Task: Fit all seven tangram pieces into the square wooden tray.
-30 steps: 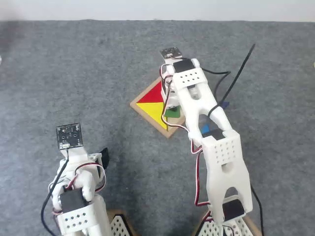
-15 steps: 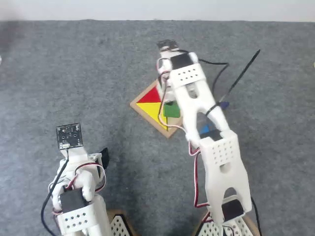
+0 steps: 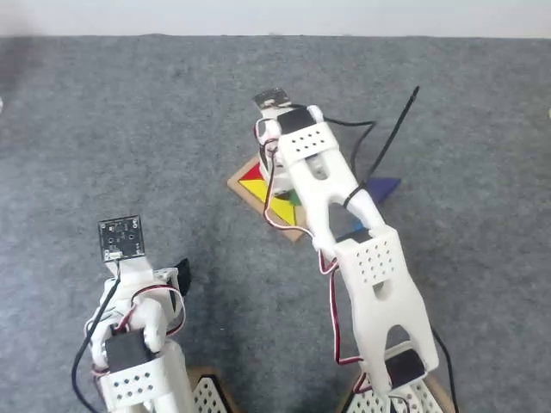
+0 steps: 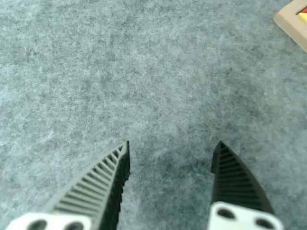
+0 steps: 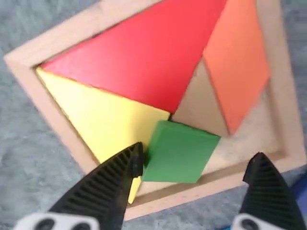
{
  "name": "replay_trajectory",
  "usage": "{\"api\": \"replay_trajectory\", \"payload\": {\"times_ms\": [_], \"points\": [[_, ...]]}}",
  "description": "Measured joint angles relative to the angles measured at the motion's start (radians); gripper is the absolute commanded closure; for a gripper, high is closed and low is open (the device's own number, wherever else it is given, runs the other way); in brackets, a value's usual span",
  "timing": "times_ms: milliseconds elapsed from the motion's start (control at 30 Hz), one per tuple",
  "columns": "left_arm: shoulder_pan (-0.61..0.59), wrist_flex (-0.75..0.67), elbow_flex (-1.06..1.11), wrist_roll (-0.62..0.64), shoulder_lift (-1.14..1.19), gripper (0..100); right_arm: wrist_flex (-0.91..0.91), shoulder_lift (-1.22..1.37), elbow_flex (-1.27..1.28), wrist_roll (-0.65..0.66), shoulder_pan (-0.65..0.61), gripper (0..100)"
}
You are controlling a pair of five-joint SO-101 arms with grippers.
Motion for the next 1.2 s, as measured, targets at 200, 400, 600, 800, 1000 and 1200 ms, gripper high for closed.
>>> {"api": "replay_trajectory", "payload": {"times_ms": [200,400,600,800,1000,1200], "points": [[0.0,0.0,0.0,0.0,0.0,73,0.0,0.0,0.0,0.0,0.008,65.6],[0.0,0.0,0.0,0.0,0.0,73,0.0,-0.003,0.0,0.0,0.008,65.6],[0.0,0.0,0.0,0.0,0.0,73,0.0,-0.017,0.0,0.0,0.025,65.6],[0.0,0.0,0.0,0.0,0.0,73,0.003,-0.058,0.0,0.002,0.04,65.6],[0.0,0.0,0.0,0.0,0.0,73,0.003,-0.061,0.0,0.002,0.038,65.6],[0.0,0.0,0.0,0.0,0.0,73,0.031,-0.061,0.0,0.014,0.143,65.6]]}}
